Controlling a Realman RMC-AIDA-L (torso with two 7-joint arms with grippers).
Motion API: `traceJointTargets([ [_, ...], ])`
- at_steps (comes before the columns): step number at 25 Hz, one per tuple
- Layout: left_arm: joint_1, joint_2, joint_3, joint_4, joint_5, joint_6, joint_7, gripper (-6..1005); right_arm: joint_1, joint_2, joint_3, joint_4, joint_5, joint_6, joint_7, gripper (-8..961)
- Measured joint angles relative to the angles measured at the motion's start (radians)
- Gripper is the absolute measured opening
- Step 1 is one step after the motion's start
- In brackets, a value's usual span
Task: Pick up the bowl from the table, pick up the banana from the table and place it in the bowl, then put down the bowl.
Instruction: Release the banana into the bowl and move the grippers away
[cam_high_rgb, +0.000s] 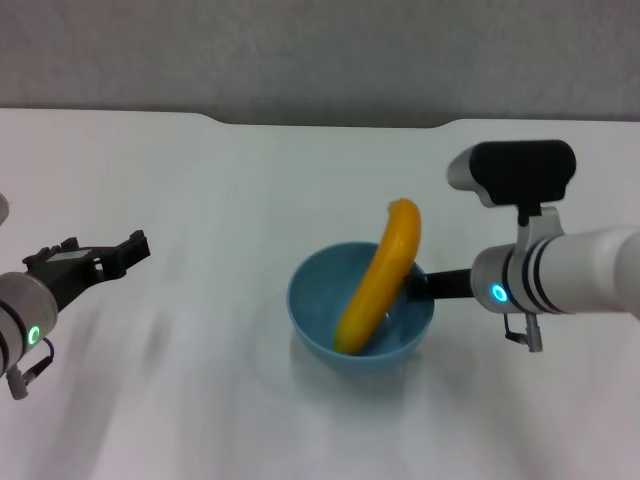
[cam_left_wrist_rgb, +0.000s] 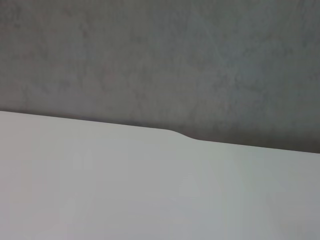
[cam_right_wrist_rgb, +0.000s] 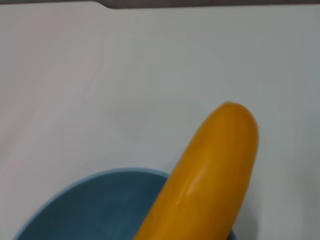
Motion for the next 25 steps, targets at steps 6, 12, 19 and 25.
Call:
traceJointTargets([
  [6,-0.002,-0.001,0.004,0.002,0.002,0.0,-0.001,907,-0.019,-0.001,-0.014,-0.001,-0.002,0.029,0.0,34],
  [12,-0.002,-0.001,0.004,0.006,-0.001,0.0,-0.001,908,-0.021,0.001,-0.016,-0.01,-0.004,0.028,0.0,34],
  [19,0.0,-0.001,0.004,0.007,-0.003,0.0,-0.002,907,-0.021,0.001,-0.017,-0.025,-0.008,0.026,0.001,34],
  [25,0.0,-0.002,0.004,0.007,-0.004,0.0,-0.002,907,-0.022,-0.001,-0.028,-0.03,-0.042,0.03,0.001,34],
])
